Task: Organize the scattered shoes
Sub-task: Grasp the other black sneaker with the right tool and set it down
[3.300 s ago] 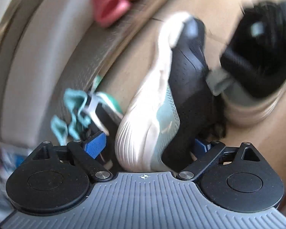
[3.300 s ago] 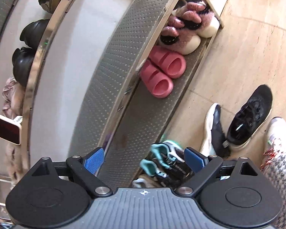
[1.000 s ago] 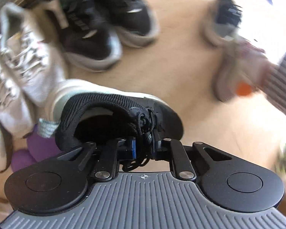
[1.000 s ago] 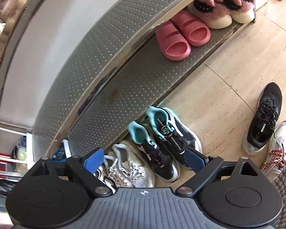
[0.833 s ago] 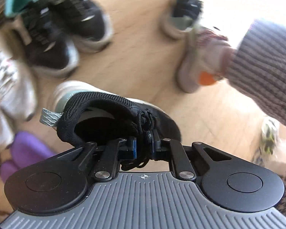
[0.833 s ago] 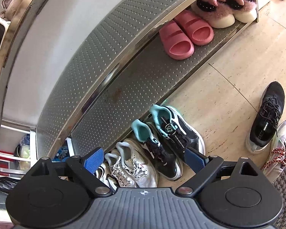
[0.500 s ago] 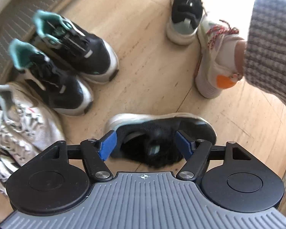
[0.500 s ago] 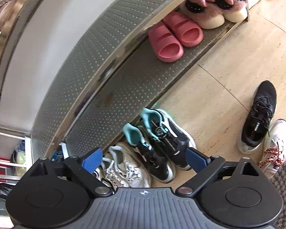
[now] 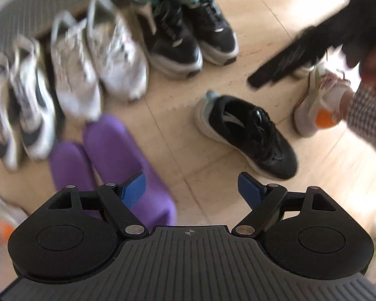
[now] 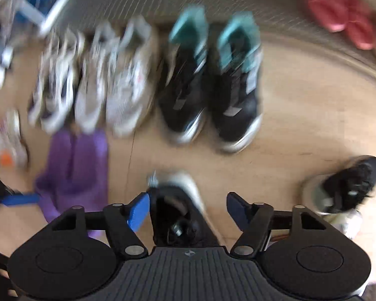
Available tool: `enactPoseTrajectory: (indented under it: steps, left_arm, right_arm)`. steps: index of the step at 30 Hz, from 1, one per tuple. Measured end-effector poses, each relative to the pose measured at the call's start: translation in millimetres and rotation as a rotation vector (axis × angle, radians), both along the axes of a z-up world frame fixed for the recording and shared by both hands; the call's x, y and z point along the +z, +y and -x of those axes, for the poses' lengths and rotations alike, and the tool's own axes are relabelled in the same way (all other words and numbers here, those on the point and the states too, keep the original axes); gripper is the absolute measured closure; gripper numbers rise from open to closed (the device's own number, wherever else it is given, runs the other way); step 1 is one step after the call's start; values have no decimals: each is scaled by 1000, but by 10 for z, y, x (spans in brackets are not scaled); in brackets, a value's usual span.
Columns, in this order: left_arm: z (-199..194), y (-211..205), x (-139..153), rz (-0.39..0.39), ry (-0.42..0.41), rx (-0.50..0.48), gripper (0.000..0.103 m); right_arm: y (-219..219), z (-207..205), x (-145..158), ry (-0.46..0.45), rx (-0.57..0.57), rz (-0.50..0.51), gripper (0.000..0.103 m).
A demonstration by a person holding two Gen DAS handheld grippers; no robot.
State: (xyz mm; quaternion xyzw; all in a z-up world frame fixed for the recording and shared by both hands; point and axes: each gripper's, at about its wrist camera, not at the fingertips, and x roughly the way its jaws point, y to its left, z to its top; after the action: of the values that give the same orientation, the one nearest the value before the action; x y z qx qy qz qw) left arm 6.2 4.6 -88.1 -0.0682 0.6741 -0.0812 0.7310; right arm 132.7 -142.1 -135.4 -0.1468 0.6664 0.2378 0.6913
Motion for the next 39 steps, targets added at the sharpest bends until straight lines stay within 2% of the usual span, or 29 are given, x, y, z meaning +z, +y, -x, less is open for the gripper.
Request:
enactPoseTrajectory:
  steps: [1, 3, 6, 11, 12, 13, 15, 17, 20, 22, 25, 28, 29, 31, 33, 34, 35, 37, 38, 39]
  left_arm:
    - [16, 33, -55, 19, 24, 4, 19]
    - [9, 72, -76, 14, 21, -5, 19]
    - [-10, 126, -82, 26, 11, -10, 19]
    - [-35, 200, -119, 54, 24, 19, 19]
    - [-35, 206, -130, 52, 26, 19, 19]
    - [-35, 210, -141, 49, 27, 19, 19]
    - [-32, 207, -162, 44, 30, 18, 19]
    - [-26, 190, -184, 41, 34, 18, 19]
    - [6, 137, -204, 31, 41, 3, 19]
    - [22, 116, -199, 20, 40, -6, 19]
    - [30, 94, -165, 4, 33, -9, 19]
    - [-26, 21, -106, 4, 21, -23, 19]
    - [-73, -48, -74, 8, 12, -42, 19]
    - [-166, -186, -11, 14, -7, -79, 19]
    - [-282, -306, 24, 21, -18, -103, 19]
    - [-349, -364, 33, 24, -22, -110, 19]
    - [-422, -423, 39, 26, -25, -114, 19]
    - [-671, -719, 65, 37, -32, -113, 19]
    - [-749, -812, 68, 42, -30, -108, 19]
    - [-827, -904, 71, 47, -29, -103, 19]
  right_arm:
    - [16, 14, -124, 6, 2, 23, 48]
    - [57, 35, -390, 9, 34, 87, 57]
    - [111, 44, -703, 3, 83, 159, 58]
    - [224, 53, -997, 35, 85, 180, 59]
    - [246, 85, -1058, 25, 94, 210, 75]
    - [246, 101, -1056, 20, 87, 212, 86]
    - [196, 46, -1002, -17, -25, 220, 87]
    - [104, -7, -945, -56, -82, 214, 88]
    - [-92, -145, -895, -69, -195, 195, 86]
    - [-137, -167, -899, -63, -226, 179, 62]
    - [-173, -247, -733, -44, -253, 125, 52]
    - [-212, -335, -326, -49, -286, 108, 40]
    - [-279, -385, -50, -73, -287, 79, 38]
    - [-418, -482, 425, -125, -282, 22, 20]
    - [-636, -586, 919, -208, -260, -32, 14]
    - [-716, -605, 1030, -236, -256, -38, 14]
    - [-970, -656, 1272, -312, -273, -37, 14]
    - [-1195, -744, 1364, -357, -332, -40, 18]
    - [-1530, -806, 1384, -370, -462, -58, 21]
    - [-1701, -857, 1374, -345, -538, -82, 35]
